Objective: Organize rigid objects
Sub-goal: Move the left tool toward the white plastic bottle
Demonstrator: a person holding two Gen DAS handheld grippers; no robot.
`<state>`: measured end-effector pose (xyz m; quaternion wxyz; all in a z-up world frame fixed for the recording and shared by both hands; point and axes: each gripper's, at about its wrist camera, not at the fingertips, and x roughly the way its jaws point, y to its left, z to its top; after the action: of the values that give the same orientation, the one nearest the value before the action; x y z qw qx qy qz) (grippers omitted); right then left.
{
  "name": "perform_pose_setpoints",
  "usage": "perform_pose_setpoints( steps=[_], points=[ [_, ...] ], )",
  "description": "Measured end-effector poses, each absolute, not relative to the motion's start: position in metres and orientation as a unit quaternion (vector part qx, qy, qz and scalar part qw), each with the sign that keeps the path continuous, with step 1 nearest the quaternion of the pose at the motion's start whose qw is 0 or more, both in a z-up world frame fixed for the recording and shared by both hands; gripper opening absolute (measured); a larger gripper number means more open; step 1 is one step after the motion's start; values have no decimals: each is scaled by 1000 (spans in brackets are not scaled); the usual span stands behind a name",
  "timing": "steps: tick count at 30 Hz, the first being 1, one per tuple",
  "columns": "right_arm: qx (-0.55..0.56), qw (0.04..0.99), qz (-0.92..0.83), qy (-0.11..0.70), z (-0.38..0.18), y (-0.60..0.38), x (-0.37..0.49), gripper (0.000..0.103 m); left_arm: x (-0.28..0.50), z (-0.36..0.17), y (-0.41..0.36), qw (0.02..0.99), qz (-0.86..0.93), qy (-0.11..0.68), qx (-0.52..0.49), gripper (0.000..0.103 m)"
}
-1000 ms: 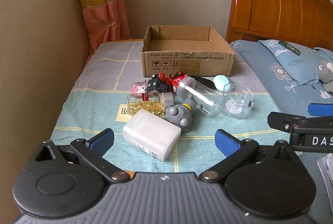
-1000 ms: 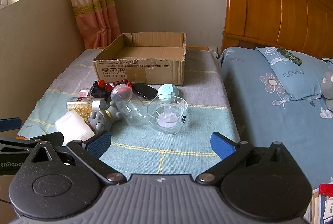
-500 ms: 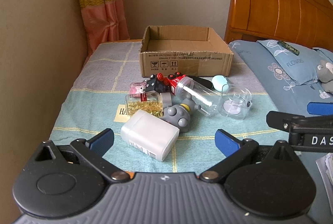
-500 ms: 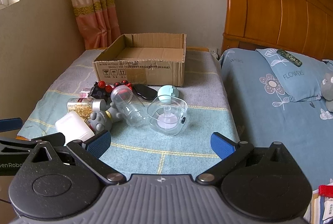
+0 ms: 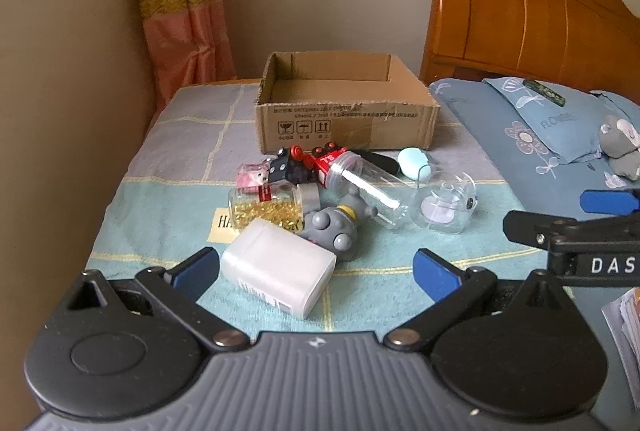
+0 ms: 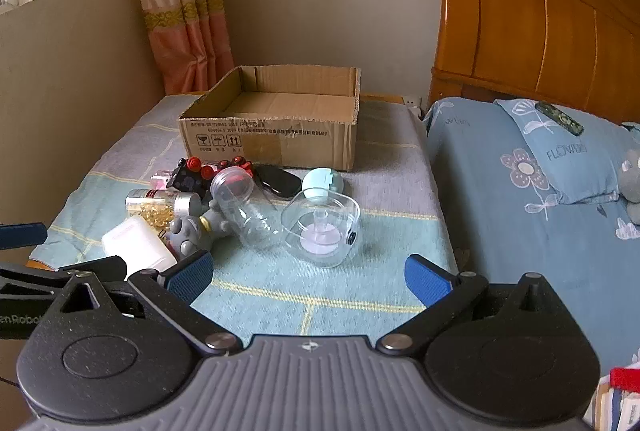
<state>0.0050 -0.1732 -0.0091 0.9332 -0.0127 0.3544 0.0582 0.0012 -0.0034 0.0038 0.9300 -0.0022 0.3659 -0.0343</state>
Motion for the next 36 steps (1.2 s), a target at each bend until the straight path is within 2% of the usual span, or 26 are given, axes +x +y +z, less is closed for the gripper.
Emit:
perform_pose_setpoints(
  steps=[9,21,36],
  points=[
    [-55,936,112,330,-20,-178,20,103,10,-1,-1,933,-76,352,24,102],
    [-72,899,150,404,-97,-200,56,103,37,-61,16,898,-108,424,39,102],
    [-91,884,170,425,-125,-209,76,103,60,-98,24,881,-110,457,50,102]
  ],
)
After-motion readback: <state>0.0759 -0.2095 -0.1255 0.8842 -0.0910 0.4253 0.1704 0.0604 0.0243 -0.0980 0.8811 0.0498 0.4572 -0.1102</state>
